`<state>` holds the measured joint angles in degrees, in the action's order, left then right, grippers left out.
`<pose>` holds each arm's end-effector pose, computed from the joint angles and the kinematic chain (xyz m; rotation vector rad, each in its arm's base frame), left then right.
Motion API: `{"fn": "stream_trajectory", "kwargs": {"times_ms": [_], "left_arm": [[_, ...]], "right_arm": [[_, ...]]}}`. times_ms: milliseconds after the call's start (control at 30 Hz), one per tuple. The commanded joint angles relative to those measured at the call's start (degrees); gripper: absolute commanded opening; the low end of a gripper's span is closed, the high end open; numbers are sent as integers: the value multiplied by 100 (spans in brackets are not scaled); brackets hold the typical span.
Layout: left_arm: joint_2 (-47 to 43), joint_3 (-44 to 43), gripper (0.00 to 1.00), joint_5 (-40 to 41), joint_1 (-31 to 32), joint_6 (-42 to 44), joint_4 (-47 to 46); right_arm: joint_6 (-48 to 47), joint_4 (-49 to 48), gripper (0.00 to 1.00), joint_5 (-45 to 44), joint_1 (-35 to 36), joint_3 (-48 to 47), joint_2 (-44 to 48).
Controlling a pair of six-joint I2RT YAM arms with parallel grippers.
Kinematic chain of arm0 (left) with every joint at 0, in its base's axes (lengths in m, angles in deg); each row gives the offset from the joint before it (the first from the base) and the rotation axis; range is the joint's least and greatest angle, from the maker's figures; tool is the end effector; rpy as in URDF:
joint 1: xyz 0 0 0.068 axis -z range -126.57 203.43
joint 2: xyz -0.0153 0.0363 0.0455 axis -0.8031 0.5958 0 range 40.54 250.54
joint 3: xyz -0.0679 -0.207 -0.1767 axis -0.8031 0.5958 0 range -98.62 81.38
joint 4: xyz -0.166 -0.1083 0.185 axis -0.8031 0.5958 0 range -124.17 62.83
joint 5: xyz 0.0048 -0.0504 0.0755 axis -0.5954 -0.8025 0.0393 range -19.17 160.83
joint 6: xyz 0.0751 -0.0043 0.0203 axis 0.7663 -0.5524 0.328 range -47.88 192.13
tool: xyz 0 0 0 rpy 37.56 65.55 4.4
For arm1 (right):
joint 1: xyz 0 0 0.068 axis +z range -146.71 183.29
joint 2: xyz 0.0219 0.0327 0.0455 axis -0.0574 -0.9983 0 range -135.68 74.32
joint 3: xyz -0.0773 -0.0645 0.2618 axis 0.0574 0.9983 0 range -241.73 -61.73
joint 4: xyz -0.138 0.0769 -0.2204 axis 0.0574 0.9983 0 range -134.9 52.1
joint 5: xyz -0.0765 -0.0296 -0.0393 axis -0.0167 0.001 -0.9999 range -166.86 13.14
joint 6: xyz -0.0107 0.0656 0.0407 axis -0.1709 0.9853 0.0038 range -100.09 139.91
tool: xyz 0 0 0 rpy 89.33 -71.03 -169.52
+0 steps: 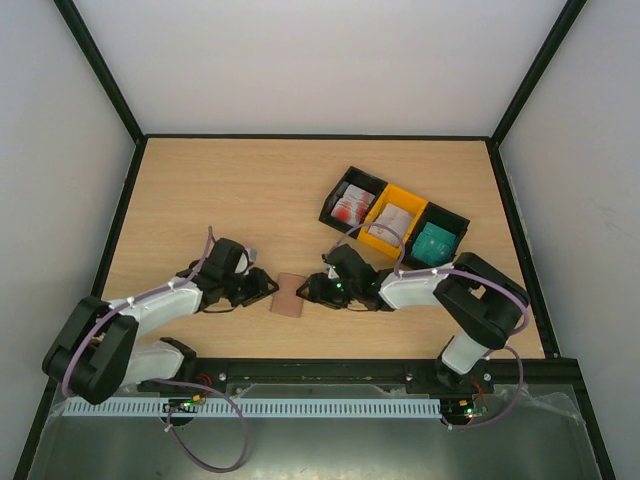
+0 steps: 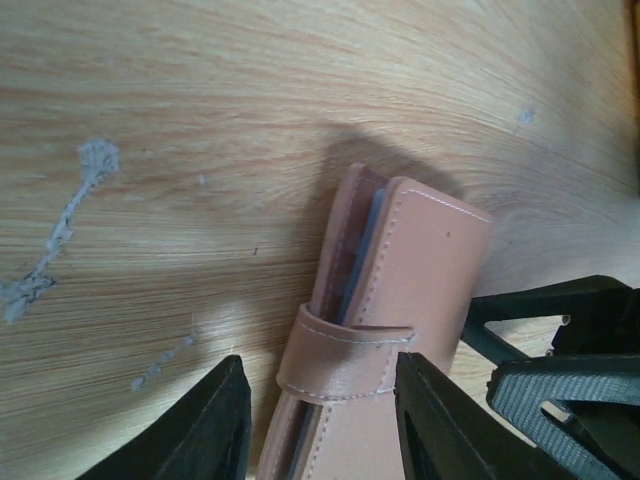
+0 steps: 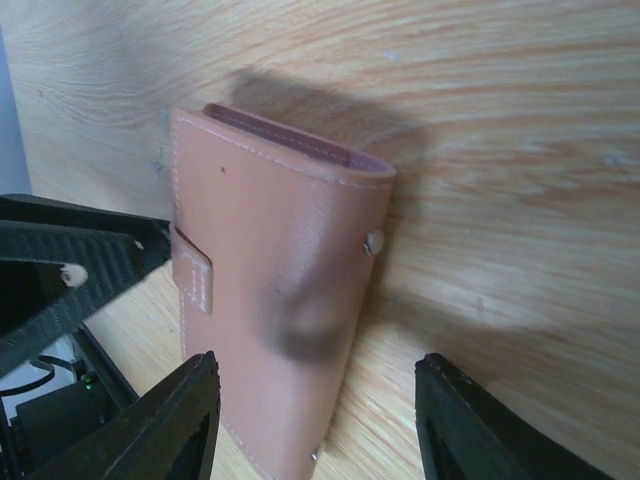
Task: Put the credit cards into the card holder
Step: Pick up the card holder from the center of the board.
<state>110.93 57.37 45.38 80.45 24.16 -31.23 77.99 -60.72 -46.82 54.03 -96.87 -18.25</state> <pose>0.1971 -0.1326 0.1246 -0.2623 2.6337 -1.0678 0.1759 0.2679 0.1149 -0.1520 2.7181 1.4094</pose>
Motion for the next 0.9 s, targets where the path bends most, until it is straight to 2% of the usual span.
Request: {"fn": "stream_trajectory", "kwargs": {"times_ms": [0,367,567,667,733,867], "left_arm": [[233,46,41,-152,37,94,64],[830,-42,28,297,40,149,500],[896,-39,26,339,40,182,463],[891,-41,26,327,40,199,440],[852,-38,26,282,40,195,400],[473,-105,29,322,40,110,353]], "right_arm": [[125,-481,53,52,15,-198,-311],[718,-2018,49,773,19,-133,-888],[1134,-2823,45,960,21,-108,-1098],[1227,-2957,38,925,17,-145,-1181],[1166,-2838,29,800,22,-191,-1185],[595,-1685,7,350,22,-409,-873]]}}
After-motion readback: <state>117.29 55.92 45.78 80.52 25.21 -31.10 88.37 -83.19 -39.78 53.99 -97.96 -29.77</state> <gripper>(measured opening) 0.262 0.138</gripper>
